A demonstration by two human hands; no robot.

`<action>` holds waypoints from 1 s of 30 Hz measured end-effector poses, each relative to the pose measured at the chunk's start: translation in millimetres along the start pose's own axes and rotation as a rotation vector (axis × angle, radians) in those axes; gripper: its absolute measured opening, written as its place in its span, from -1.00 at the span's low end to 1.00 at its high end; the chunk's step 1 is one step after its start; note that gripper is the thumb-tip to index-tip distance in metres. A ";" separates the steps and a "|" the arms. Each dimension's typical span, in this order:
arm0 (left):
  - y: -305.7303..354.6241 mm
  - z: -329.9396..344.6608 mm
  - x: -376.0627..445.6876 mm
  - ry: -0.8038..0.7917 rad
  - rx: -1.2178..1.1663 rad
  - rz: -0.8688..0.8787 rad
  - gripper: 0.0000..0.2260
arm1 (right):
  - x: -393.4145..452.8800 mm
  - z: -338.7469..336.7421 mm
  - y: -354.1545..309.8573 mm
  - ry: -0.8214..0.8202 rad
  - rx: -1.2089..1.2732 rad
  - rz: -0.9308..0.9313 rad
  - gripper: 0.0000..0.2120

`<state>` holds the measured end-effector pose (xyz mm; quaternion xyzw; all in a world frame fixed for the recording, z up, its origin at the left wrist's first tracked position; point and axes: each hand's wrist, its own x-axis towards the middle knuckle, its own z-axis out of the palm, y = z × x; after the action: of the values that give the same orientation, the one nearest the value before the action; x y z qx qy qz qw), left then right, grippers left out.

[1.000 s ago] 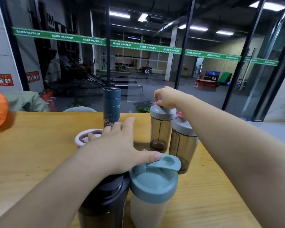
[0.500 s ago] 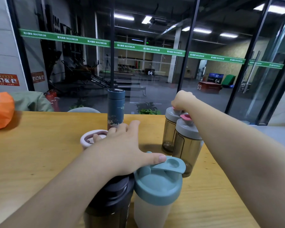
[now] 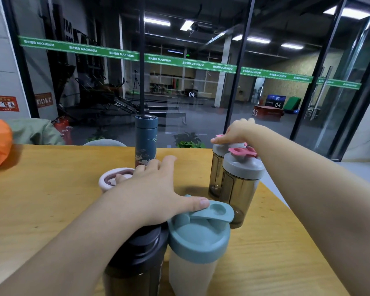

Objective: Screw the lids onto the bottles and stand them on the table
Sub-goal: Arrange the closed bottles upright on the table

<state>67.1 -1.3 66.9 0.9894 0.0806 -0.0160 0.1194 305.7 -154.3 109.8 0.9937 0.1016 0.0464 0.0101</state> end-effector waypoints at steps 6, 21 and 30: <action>1.0 -1.0 -0.1 -0.008 -0.008 -0.002 -0.03 | -12.0 8.2 15.3 -0.150 0.363 -0.060 -0.45; -0.3 0.2 1.1 0.007 -0.028 -0.011 -0.03 | -17.7 13.0 20.4 -0.076 0.433 -0.095 -0.60; -0.2 -0.1 1.7 0.008 -0.039 -0.014 0.00 | -23.3 11.0 21.6 -0.085 0.428 -0.106 -0.59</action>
<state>68.7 -0.8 66.9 0.9864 0.0882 -0.0111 0.1383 288.4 -180.3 97.4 0.9674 0.1609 -0.0188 -0.1945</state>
